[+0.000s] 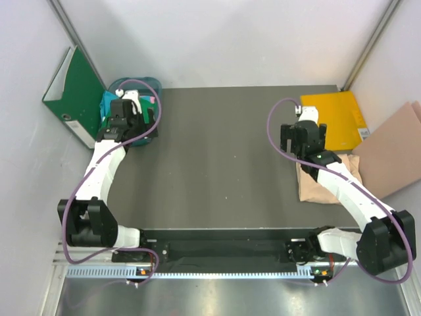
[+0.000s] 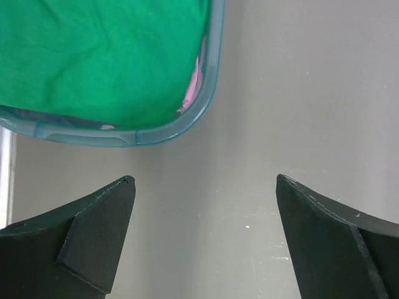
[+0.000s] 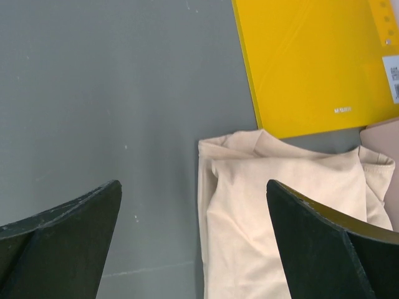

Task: Fold and stack the t-shirts
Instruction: Grab crumpled tshirt from bin with the left arm

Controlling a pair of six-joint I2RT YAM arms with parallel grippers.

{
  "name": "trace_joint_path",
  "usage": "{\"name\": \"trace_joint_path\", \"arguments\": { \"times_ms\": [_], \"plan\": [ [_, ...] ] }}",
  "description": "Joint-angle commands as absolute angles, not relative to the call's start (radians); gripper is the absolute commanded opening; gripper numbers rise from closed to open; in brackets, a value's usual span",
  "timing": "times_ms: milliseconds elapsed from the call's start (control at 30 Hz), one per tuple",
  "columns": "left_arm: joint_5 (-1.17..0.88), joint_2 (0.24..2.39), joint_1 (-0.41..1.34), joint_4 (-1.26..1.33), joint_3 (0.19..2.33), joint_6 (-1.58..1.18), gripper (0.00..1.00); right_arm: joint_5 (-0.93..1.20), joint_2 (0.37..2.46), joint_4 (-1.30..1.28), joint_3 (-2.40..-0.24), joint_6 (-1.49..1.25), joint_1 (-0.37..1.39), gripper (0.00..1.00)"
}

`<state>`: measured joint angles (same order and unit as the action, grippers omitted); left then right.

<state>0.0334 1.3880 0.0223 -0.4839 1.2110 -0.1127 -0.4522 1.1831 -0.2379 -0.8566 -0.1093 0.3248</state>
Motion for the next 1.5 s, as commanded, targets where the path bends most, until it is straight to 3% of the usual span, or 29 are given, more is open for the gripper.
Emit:
{"name": "trace_joint_path", "arguments": {
  "times_ms": [0,133,267,467,667,1000,1167,1367,1467],
  "plan": [
    [0.101,1.316,0.021,-0.457,1.230,-0.159,0.99,-0.463,1.144,-0.239,-0.839,-0.126,0.339,1.00],
    [0.219,1.324,0.017,-0.497,1.224,-0.213,0.99,-0.471,1.143,-0.245,-0.844,-0.123,0.341,1.00],
    [0.138,1.360,0.012,-0.508,1.239,-0.183,0.99,-0.491,1.137,-0.236,-0.847,-0.121,0.342,1.00],
    [0.222,1.466,0.011,-0.528,1.371,-0.135,0.99,-0.491,1.141,-0.227,-0.828,-0.140,0.341,0.99],
    [0.314,1.659,-0.029,-0.572,1.581,-0.150,0.99,-0.477,1.140,-0.219,-0.799,-0.169,0.342,1.00],
    [0.184,2.077,-0.121,-0.733,2.039,-0.299,0.94,-0.491,1.169,-0.212,-0.793,-0.149,0.344,1.00],
    [0.121,2.215,-0.120,-0.775,2.152,-0.328,0.93,-0.502,1.198,-0.198,-0.805,-0.133,0.341,1.00],
    [0.101,2.281,-0.117,-0.779,2.161,-0.341,0.78,-0.509,1.258,-0.193,-0.841,-0.130,0.342,1.00],
    [0.100,2.307,-0.115,-0.799,2.186,-0.341,0.49,-0.509,1.282,-0.186,-0.851,-0.132,0.341,1.00]
  ]
}}
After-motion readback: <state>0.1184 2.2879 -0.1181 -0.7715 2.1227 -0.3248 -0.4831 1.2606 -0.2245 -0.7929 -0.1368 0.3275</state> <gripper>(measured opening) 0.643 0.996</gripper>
